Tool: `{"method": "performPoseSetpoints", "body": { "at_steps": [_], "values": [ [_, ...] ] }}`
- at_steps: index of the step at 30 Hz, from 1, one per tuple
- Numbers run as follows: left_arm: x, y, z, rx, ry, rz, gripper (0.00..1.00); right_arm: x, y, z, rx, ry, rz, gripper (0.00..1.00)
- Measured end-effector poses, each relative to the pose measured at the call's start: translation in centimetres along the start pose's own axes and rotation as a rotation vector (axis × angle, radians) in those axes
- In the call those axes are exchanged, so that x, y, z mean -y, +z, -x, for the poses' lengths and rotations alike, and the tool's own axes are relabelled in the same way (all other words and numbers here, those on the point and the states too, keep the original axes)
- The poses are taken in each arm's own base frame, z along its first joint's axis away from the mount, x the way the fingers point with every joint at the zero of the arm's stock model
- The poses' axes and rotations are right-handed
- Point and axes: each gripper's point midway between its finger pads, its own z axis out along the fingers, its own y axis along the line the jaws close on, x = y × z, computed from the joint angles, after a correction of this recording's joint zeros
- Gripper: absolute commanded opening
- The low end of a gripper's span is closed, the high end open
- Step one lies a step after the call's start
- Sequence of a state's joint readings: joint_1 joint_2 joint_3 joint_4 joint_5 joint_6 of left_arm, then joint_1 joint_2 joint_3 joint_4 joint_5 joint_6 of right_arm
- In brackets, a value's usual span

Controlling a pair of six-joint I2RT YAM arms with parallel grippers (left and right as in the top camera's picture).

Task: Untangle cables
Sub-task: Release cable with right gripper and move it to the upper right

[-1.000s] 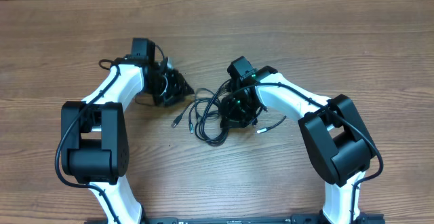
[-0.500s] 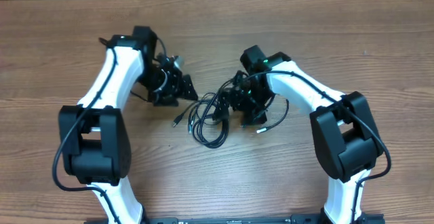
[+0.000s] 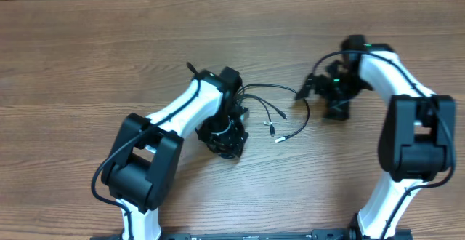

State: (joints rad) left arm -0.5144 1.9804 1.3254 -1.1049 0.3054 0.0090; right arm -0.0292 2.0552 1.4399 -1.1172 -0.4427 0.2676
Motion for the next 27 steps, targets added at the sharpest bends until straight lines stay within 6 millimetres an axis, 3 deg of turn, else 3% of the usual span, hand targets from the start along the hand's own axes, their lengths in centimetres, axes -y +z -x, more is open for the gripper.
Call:
{"method": "performPoseSetpoints", "body": {
  "at_steps": [5, 7, 12, 20, 27],
  "values": [
    [0.8, 1.2, 1.9, 0.101, 0.075, 0.017, 0.79, 6.0, -1.9, 2.4, 0.073, 0.147, -0.023, 1.00],
    [0.9, 1.1, 2.4, 0.129, 0.084, 0.017, 0.77, 6.8, -2.1, 2.5, 0.080, 0.180, -0.009, 1.00],
    [0.8, 1.2, 2.4, 0.131, 0.084, 0.017, 0.80, 6.7, -2.2, 3.2, 0.124, 0.201, 0.007, 1.00],
    [1.0, 1.1, 2.5, 0.137, 0.088, 0.013, 0.80, 5.5, -3.5, 7.8, 0.316, 0.115, 0.058, 1.00],
    [1.0, 1.1, 2.7, 0.147, 0.091, 0.013, 0.80, 5.1, -4.2, 9.8, 0.403, 0.074, 0.070, 1.00]
  ]
}}
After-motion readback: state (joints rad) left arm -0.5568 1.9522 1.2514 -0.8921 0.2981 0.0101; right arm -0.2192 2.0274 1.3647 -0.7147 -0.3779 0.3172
